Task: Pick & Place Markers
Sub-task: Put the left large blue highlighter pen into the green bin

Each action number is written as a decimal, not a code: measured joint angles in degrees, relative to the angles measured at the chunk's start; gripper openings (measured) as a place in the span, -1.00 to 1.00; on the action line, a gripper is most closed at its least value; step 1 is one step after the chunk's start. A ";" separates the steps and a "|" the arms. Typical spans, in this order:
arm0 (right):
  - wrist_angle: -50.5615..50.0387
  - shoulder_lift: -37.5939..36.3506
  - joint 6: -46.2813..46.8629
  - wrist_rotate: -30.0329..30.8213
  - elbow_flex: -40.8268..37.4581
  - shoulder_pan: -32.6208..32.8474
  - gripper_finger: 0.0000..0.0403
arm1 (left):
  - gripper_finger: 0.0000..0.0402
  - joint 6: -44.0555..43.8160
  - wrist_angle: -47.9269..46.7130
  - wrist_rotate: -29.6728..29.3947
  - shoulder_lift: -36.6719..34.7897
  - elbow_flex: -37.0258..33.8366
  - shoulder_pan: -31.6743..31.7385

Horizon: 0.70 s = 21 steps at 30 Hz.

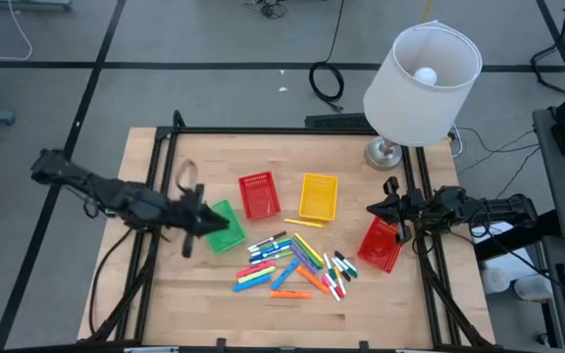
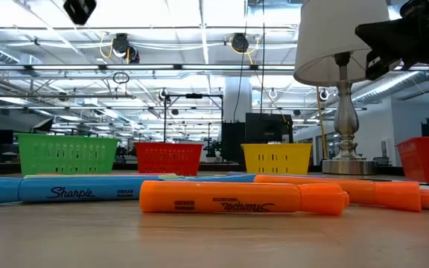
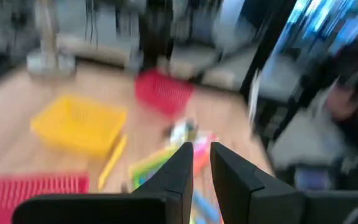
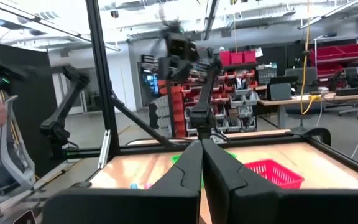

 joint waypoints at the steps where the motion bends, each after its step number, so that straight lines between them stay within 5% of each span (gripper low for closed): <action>1: -0.22 0.00 0.02 0.00 0.01 0.00 -1.00 | -0.69 -1.94 -4.87 -1.12 3.56 3.86 -1.38; 5: -0.27 0.01 0.02 0.00 0.00 0.00 -1.00 | -0.69 -11.94 -23.62 -1.74 17.39 18.43 -5.66; 11: -0.33 0.00 0.02 -0.02 0.02 0.00 -1.00 | -0.69 -24.96 -46.56 7.37 37.18 36.10 -8.87; 21: -0.62 0.02 1.59 -0.02 0.00 0.00 -1.00 | -0.69 -28.01 -49.64 13.50 57.66 46.39 -8.97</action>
